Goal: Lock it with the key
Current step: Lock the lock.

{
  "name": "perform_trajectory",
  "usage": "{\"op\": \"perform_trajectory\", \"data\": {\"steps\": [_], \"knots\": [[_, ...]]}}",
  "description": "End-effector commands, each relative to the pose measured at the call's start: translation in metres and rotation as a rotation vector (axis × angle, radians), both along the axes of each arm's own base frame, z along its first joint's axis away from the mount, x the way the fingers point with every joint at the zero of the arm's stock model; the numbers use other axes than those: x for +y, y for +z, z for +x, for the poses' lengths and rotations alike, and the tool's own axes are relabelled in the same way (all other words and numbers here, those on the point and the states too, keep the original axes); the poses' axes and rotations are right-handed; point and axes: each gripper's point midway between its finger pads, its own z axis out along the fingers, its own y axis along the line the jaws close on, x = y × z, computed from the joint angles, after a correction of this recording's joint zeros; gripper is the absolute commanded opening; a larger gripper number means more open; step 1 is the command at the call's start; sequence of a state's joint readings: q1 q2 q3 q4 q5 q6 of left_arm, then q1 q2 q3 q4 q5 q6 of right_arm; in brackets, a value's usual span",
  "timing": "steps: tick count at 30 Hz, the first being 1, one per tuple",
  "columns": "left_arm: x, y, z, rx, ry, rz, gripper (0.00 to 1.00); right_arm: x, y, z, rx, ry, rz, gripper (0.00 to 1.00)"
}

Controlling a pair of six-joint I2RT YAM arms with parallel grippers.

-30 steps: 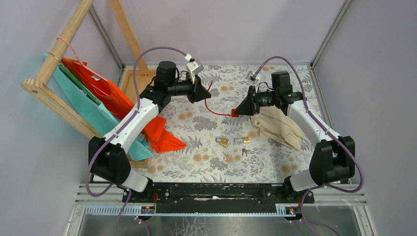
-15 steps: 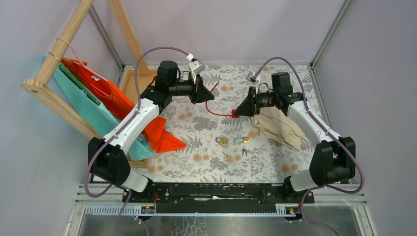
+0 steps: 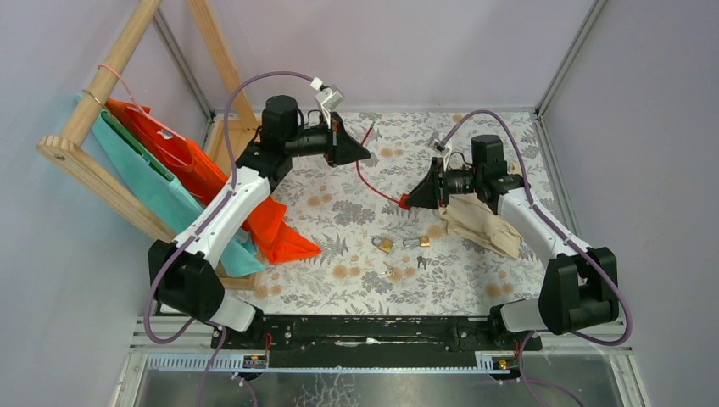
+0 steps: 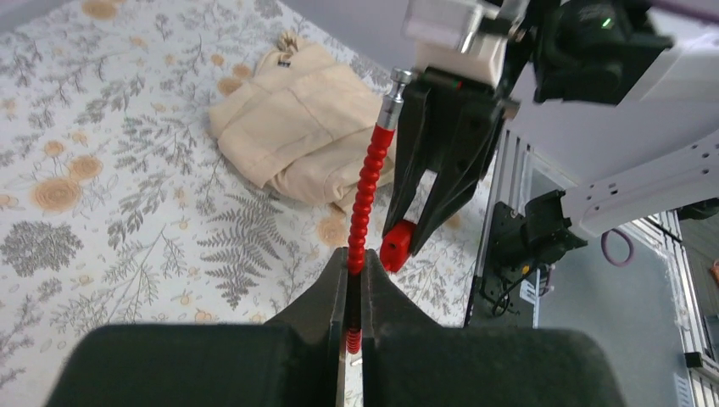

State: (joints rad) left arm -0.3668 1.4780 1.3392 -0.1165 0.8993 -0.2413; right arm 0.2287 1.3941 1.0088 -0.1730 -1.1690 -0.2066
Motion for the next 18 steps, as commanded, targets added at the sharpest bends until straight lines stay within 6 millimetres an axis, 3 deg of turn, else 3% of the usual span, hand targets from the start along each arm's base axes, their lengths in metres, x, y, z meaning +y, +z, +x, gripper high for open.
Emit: {"op": "perform_trajectory", "data": {"steps": [1, 8, 18], "knots": [[-0.003, 0.064, 0.003, -0.134, -0.012, -0.108, 0.0, 0.003, 0.019, -0.002, -0.092, 0.009, 0.05, 0.11], [-0.01, 0.08, 0.005, -0.16, -0.032, -0.132, 0.0, 0.006, 0.022, -0.004, -0.076, 0.023, 0.059, 0.31], [-0.015, 0.083, -0.006, -0.119, -0.06, -0.173, 0.0, 0.009, 0.022, -0.005, -0.073, 0.021, 0.07, 0.55]]}}
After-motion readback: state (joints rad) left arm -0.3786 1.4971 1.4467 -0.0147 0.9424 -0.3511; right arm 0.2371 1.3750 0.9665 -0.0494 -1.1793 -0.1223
